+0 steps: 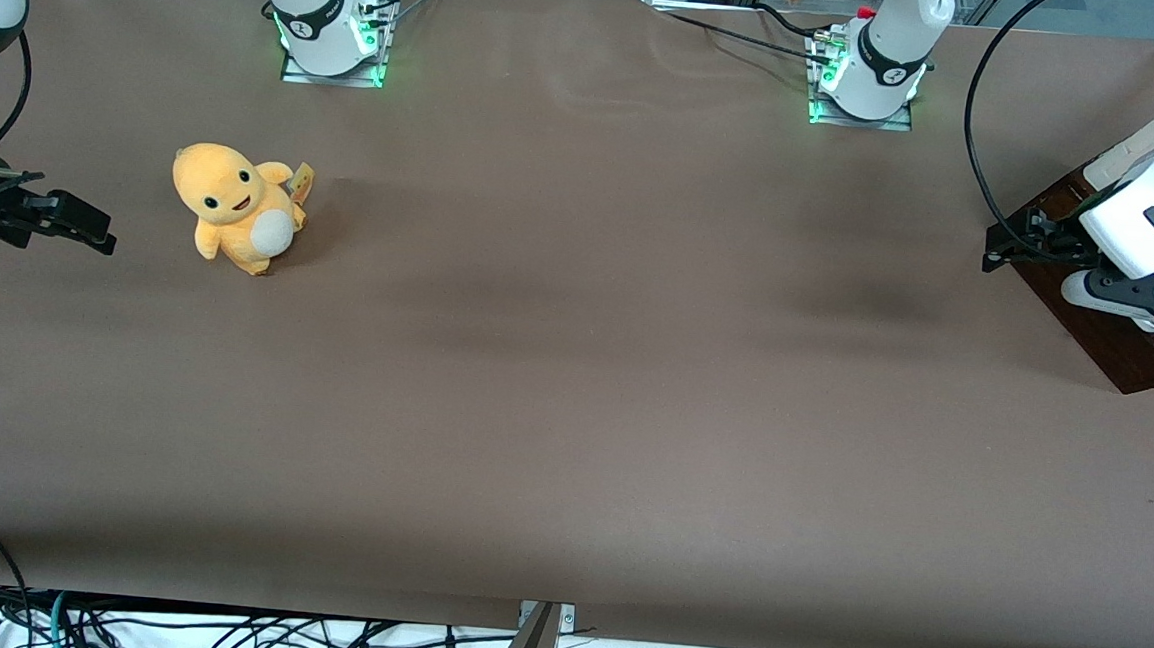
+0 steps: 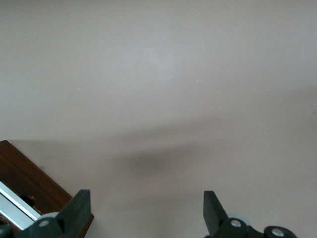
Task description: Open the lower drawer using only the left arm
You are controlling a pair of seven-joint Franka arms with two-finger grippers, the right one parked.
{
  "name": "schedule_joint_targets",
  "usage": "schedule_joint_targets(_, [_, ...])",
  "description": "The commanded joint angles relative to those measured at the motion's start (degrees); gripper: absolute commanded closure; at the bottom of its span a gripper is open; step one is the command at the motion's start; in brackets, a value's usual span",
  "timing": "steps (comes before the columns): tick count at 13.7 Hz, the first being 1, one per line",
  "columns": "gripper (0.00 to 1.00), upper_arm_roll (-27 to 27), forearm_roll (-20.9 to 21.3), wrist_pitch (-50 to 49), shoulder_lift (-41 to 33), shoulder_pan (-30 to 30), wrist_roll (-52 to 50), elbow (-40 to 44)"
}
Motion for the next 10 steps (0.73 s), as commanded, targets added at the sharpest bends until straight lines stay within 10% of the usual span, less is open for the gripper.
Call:
schedule_joint_targets(1, [0.0,-0.6,1.6,-1.3,0.5,0.5,-0.7,1.7])
schedule_joint_targets(10, [0.0,-0.6,1.7,-2.3,0.6,0.4,-0.8,1.7])
